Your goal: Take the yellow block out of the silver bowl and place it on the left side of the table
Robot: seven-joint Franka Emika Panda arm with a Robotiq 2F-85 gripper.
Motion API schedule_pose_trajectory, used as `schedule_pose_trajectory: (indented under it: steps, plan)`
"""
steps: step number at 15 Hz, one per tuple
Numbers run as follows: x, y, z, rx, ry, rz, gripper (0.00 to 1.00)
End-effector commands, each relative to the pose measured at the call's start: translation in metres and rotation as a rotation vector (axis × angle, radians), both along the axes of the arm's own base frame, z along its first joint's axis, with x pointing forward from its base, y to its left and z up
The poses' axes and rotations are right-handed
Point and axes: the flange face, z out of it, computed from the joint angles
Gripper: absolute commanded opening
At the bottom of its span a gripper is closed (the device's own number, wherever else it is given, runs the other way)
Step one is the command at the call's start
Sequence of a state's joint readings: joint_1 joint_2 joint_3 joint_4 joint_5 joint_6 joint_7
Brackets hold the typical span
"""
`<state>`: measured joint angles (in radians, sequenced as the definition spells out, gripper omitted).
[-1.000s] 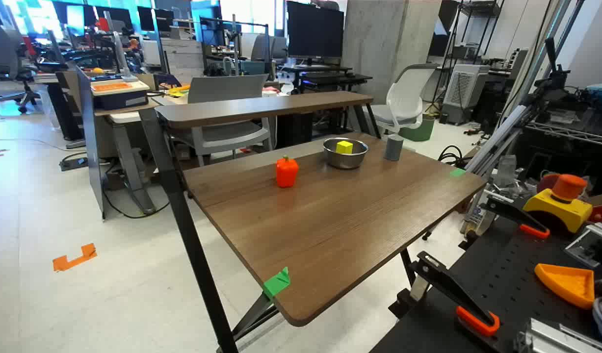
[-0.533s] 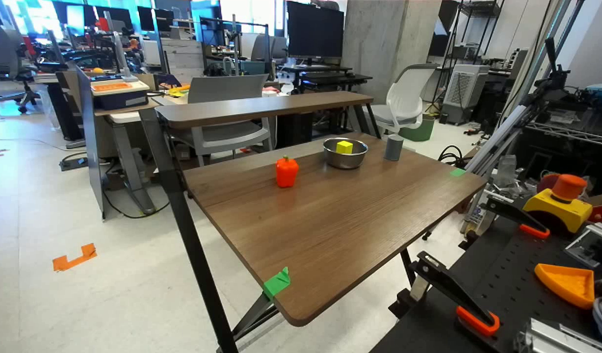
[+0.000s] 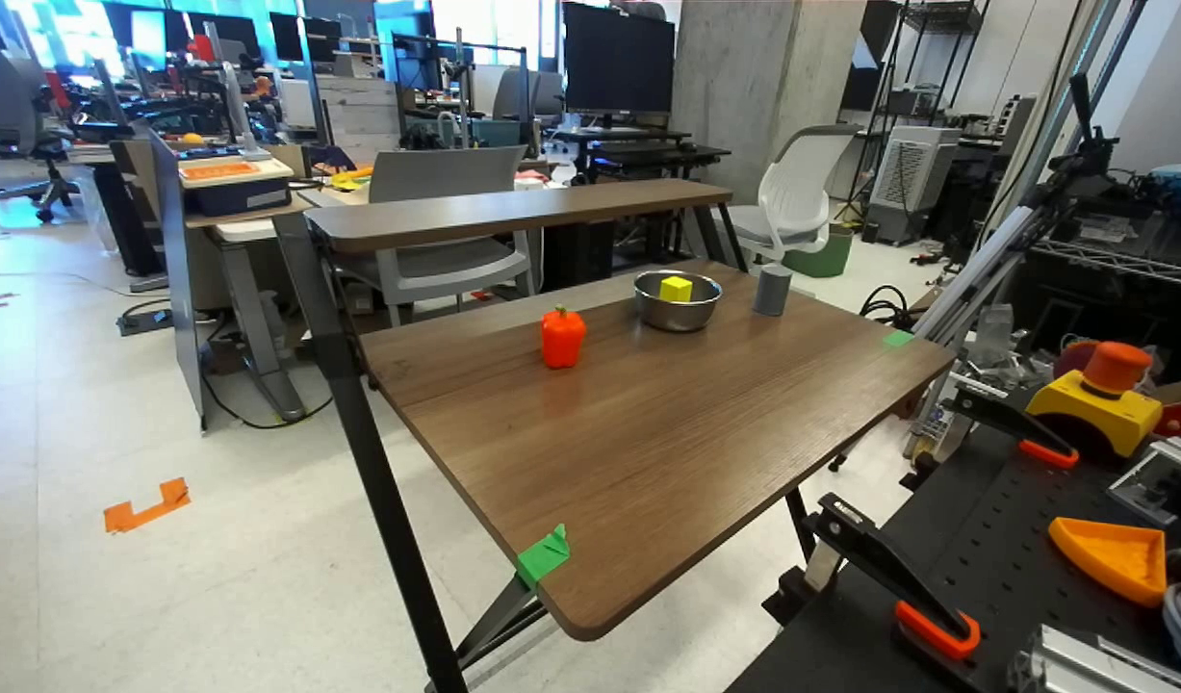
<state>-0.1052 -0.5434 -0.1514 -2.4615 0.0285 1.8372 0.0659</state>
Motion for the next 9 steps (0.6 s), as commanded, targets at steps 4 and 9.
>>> schedule_pose_trajectory:
  steps: [4,9]
  plan:
    - [0.118,0.015,-0.060,-0.081,0.176,0.038,1.00]
    - [0.209,0.034,-0.122,-0.184,0.197,0.007,1.00]
